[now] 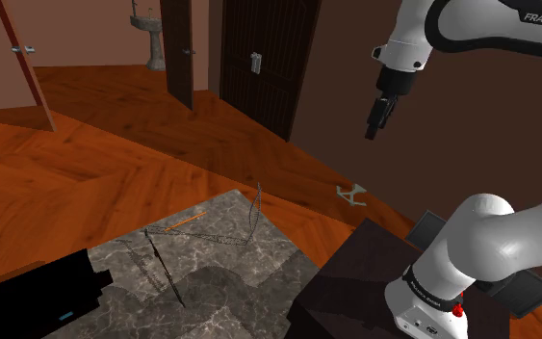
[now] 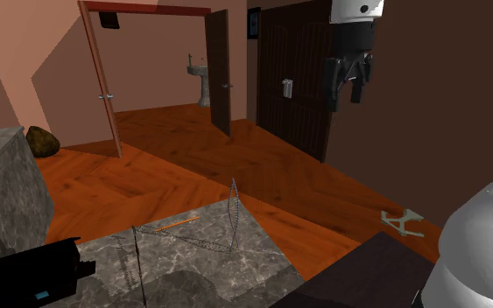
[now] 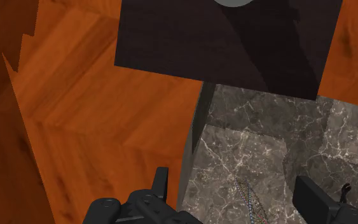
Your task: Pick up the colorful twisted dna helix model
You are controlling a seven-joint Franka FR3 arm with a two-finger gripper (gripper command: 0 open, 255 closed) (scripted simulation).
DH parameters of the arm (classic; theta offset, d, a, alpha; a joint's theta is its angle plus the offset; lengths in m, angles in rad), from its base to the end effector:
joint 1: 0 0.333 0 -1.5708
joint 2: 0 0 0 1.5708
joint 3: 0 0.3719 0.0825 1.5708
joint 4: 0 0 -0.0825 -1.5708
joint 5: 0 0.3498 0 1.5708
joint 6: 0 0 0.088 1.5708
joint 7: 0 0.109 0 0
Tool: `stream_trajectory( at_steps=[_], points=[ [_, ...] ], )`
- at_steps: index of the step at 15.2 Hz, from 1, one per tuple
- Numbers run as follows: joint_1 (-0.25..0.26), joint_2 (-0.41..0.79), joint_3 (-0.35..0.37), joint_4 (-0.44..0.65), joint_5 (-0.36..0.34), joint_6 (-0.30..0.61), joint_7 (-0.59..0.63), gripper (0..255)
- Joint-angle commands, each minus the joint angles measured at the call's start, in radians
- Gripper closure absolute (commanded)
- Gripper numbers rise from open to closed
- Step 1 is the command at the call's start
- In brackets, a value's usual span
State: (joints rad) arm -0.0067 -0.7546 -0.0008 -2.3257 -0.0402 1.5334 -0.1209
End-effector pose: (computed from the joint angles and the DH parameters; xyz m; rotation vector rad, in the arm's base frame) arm 0.2390 -0.0064 0.6307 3.0989 0.1751 -0.0623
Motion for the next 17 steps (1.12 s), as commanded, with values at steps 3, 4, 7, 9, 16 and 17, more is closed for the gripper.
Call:
stream_trajectory(
  at_steps=[3, 4, 7, 9, 16, 17],
  points=[
    [0.003, 0.035, 0.032, -0.022, 0.013, 0.06, 0.048, 0],
    [0.004, 0.055, 0.048, -0.03, 0.019, 0.09, 0.072, 0],
    [0.007, 0.124, 0.095, -0.046, 0.031, 0.18, 0.144, 0],
    [0.006, 0.178, 0.127, -0.049, 0.035, 0.238, 0.192, 0],
    [-0.003, 0.404, 0.228, -0.008, 0.01, 0.425, 0.37, 0],
    [-0.005, 0.44, 0.242, 0.005, 0.0, 0.448, 0.397, 0]
  ],
)
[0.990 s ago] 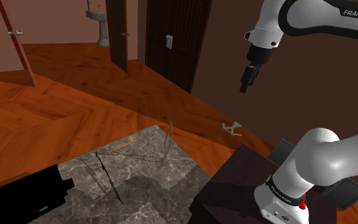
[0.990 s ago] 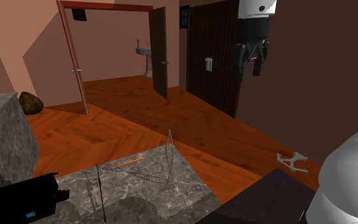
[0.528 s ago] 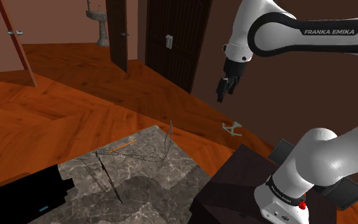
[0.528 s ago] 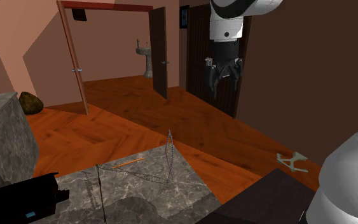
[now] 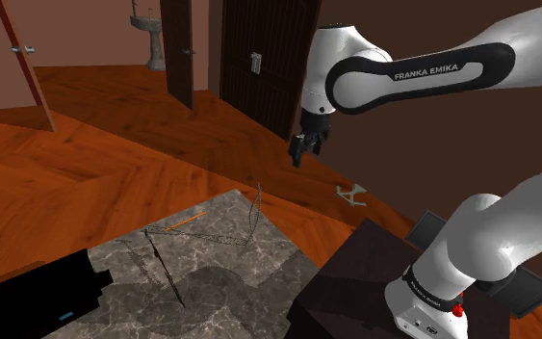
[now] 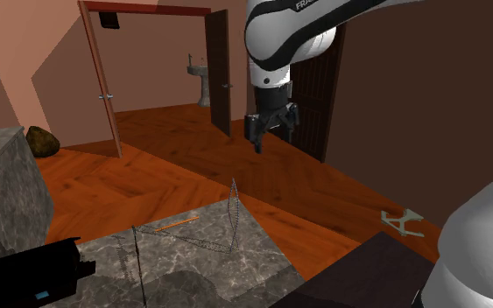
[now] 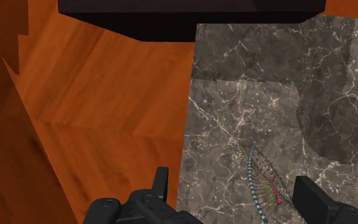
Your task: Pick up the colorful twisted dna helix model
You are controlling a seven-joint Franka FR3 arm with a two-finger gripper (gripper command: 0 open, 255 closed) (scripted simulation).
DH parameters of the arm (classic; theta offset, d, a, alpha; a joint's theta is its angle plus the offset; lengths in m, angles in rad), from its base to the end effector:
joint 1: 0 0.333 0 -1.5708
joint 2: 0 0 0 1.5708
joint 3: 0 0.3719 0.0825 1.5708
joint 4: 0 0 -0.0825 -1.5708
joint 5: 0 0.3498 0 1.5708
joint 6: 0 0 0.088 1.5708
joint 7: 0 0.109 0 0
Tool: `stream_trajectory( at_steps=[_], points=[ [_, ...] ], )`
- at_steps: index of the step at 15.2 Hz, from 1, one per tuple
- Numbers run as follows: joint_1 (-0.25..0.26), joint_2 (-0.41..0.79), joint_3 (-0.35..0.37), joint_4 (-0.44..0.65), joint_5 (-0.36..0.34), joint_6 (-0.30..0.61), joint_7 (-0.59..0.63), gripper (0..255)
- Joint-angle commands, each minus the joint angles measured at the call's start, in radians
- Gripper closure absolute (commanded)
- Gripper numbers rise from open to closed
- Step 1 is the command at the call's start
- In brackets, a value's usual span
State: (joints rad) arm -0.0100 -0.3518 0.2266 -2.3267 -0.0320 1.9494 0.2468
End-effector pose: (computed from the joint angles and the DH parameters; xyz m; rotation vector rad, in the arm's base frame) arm 0.3795 0.0919 0.5340 3.0292 -0.0494 -0.0144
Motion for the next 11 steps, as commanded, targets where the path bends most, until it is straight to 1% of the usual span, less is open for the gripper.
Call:
stream_trajectory(
  at_steps=[1, 6, 11],
  points=[
    [-0.004, 0.074, 0.027, 0.02, -0.019, 0.054, 0.057, 0],
    [-0.011, 0.271, 0.077, 0.113, -0.1, 0.142, 0.205, 0],
    [0.005, 0.478, 0.093, 0.246, -0.209, 0.189, 0.354, 0]
  ],
)
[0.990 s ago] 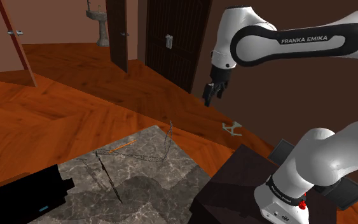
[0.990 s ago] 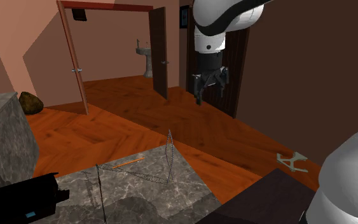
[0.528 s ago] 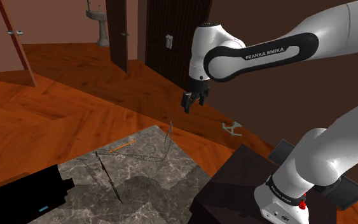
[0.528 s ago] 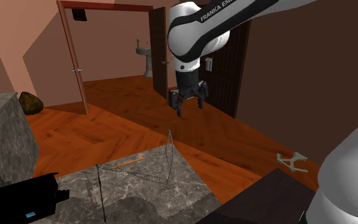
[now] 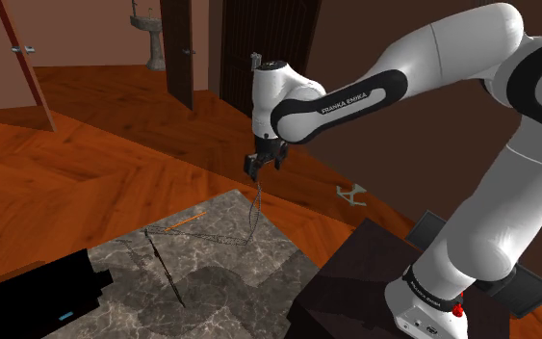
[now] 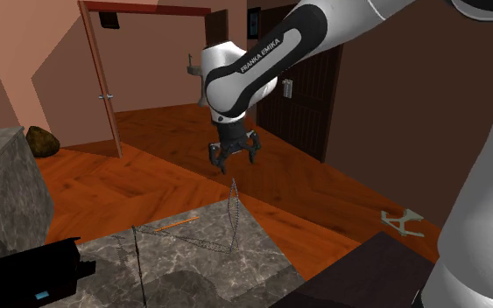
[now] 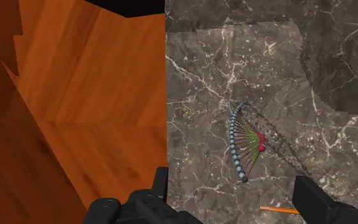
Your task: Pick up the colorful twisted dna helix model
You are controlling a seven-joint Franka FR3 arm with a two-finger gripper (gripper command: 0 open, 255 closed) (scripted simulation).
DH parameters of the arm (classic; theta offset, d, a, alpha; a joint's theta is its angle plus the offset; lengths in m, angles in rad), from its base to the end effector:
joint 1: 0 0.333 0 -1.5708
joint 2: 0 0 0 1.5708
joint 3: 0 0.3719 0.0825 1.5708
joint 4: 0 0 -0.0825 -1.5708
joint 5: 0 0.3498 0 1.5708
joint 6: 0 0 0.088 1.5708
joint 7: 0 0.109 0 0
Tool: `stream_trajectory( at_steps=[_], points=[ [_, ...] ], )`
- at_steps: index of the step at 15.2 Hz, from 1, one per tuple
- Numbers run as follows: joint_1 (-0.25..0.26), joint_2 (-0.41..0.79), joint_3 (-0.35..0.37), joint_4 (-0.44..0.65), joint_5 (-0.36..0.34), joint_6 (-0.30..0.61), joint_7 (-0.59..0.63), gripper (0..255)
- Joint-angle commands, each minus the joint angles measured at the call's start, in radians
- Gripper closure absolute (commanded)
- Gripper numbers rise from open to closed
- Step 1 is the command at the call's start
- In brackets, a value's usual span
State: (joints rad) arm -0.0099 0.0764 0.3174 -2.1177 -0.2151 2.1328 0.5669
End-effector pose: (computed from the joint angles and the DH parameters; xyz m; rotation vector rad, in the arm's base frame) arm 0.5035 0.1464 0.4487 2.9704 -0.2076 0.0223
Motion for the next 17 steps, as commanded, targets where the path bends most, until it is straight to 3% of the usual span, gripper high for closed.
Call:
stream_trajectory(
  at_steps=[1, 11, 12, 17],
  points=[
    [0.012, 0.091, 0.001, 0.068, -0.048, 0.011, 0.062, 0],
    [0.02, 0.151, -0.011, 0.035, -0.085, 0.096, 0.098, 0],
    [0.019, 0.151, -0.011, 0.035, -0.085, 0.096, 0.097, 255],
    [0.019, 0.15, -0.011, 0.034, -0.085, 0.096, 0.096, 255]
  ],
)
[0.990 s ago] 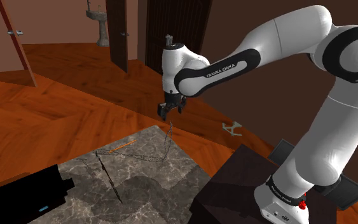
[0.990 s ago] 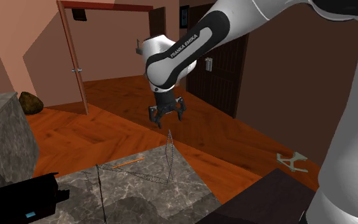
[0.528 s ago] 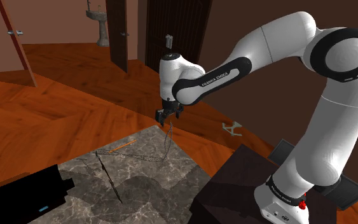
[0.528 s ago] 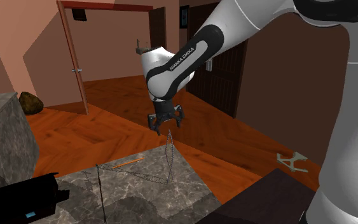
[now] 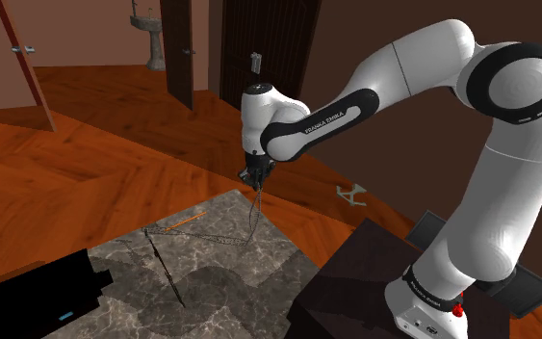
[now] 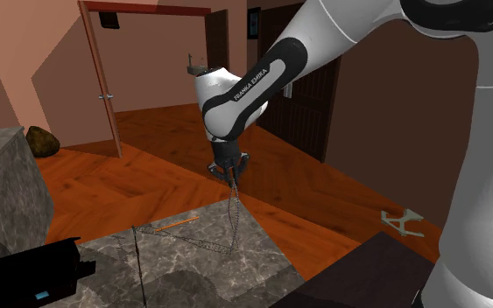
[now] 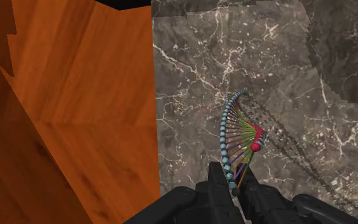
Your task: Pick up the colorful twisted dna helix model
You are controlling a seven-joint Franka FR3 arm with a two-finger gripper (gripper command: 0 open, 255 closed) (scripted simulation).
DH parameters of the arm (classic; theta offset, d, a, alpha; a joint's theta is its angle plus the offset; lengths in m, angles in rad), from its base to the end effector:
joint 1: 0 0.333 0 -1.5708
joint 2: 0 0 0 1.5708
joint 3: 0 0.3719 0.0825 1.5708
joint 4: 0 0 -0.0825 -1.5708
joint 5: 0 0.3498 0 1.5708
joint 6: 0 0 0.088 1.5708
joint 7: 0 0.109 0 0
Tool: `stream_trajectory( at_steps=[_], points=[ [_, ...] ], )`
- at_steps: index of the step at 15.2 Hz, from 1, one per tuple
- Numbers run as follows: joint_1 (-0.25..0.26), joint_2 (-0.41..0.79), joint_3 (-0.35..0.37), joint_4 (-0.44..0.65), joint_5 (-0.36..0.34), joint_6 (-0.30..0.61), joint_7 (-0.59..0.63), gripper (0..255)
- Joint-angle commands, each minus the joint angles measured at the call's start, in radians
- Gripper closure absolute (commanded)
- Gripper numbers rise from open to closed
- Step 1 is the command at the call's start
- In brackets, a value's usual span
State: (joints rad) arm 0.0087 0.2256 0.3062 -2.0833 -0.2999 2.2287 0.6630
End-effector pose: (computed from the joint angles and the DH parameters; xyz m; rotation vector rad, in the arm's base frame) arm 0.5352 0.1557 0.3929 2.9581 -0.2390 0.0306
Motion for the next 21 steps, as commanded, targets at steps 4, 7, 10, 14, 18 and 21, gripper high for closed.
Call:
stream_trajectory(
  at_steps=[4, 7, 10, 14, 18, 21],
  points=[
    [0.001, 0.001, 0.001, 0.001, 0.0, 0.0, 0.002, 255],
    [-0.001, -0.023, 0.005, 0.012, 0.016, -0.033, -0.013, 255],
    [-0.003, -0.046, 0.008, 0.026, 0.03, -0.067, -0.027, 255],
    [-0.005, -0.074, 0.012, 0.048, 0.048, -0.113, -0.044, 255],
    [-0.007, -0.099, 0.015, 0.073, 0.063, -0.16, -0.061, 255],
    [-0.007, -0.106, 0.015, 0.081, 0.067, -0.174, -0.065, 255]
  ],
)
